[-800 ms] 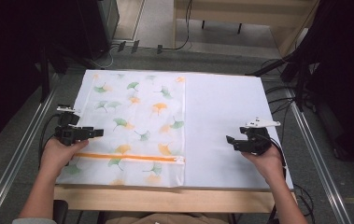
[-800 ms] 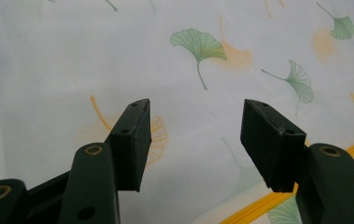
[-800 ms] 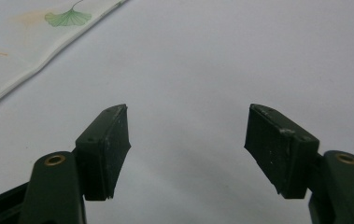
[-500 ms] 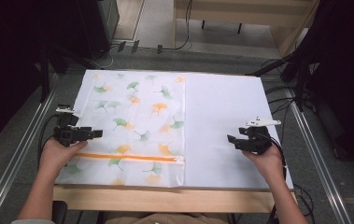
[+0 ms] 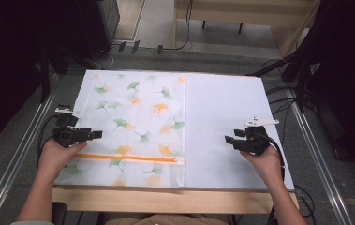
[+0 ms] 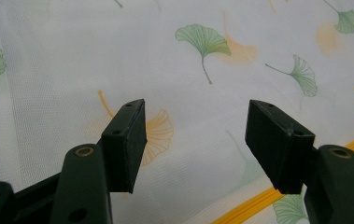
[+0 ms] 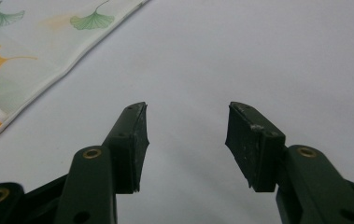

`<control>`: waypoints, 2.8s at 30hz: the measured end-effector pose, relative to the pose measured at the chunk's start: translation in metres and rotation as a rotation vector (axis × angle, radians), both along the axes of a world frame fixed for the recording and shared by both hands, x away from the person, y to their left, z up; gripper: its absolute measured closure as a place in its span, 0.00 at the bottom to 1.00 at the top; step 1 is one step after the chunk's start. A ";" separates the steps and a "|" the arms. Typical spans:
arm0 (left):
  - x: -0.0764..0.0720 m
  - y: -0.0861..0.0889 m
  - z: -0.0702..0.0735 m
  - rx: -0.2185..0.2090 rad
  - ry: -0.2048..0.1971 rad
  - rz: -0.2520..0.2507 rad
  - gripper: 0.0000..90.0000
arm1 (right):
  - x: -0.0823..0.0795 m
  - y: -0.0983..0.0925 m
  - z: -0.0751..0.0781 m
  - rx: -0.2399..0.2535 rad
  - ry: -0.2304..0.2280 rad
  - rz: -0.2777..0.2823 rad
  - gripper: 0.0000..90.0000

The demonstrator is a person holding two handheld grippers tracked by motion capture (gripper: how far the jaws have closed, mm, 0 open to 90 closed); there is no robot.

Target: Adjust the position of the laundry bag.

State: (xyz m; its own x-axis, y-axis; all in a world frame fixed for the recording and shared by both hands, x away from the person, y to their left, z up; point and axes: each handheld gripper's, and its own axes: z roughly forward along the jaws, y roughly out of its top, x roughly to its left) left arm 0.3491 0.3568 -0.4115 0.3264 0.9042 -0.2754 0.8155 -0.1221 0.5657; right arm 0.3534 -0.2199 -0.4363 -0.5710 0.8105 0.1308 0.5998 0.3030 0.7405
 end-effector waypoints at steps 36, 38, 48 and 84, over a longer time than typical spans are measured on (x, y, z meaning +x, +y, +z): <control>-0.002 0.004 0.001 0.010 -0.003 0.003 0.44 | -0.004 0.021 0.002 -0.024 0.016 0.047 0.55; -0.003 0.009 0.001 0.007 -0.006 0.018 0.44 | -0.004 0.024 0.003 -0.021 0.018 0.048 0.55; -0.015 0.023 0.000 0.023 -0.004 0.056 0.44 | 0.001 0.050 0.006 -0.012 0.020 0.100 0.56; -0.014 0.056 -0.022 0.110 0.026 0.158 0.47 | 0.043 0.145 -0.015 -0.061 0.077 0.205 0.55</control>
State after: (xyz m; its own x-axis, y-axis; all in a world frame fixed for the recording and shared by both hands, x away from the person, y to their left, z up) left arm 0.3355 0.4129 -0.4339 0.1722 0.9687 -0.1786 0.8438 -0.0515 0.5342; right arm 0.3963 -0.0747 -0.4514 -0.7150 0.6861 0.1344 0.5747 0.4674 0.6718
